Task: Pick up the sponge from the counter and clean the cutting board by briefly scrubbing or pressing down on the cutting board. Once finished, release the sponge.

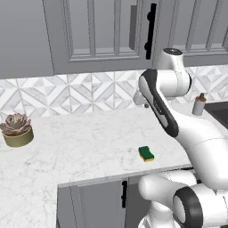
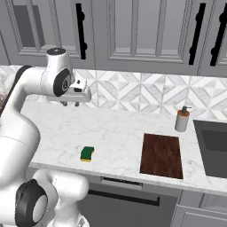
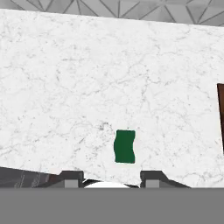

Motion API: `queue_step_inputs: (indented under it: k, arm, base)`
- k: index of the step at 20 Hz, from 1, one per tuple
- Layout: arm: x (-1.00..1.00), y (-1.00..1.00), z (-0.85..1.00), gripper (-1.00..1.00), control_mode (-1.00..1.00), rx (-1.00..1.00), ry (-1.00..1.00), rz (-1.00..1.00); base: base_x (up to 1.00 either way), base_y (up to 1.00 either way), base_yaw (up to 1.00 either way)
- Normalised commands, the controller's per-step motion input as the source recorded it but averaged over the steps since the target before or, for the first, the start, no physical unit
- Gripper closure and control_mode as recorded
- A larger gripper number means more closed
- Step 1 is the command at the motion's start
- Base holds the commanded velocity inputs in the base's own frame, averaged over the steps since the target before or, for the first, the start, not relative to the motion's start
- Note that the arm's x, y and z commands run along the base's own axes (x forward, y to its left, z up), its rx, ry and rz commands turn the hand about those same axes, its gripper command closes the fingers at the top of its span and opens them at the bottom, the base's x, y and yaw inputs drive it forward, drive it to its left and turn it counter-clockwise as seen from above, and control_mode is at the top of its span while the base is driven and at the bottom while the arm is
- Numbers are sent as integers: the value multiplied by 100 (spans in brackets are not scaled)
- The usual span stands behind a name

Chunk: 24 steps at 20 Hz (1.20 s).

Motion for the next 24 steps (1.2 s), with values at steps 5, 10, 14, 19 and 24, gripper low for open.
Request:
queue_step_inputs:
  k: [5, 10, 14, 19, 24]
  arm:
    - [-45, 0, -10, -100, -100, 0, 2, 0]
    - [-81, -1, -42, -100, -100, -1, 15, 0]
    - [-16, -3, -66, -100, -100, 0, 29, 0]
    - [-1, -24, -55, -100, -100, 0, 27, 0]
    - [23, -6, -57, -100, -100, 0, 25, 0]
  base:
    - [0, 0, 0]
    - [0, 0, 0]
    - [0, 0, 0]
    - [0, 0, 0]
    - [0, 0, 0]
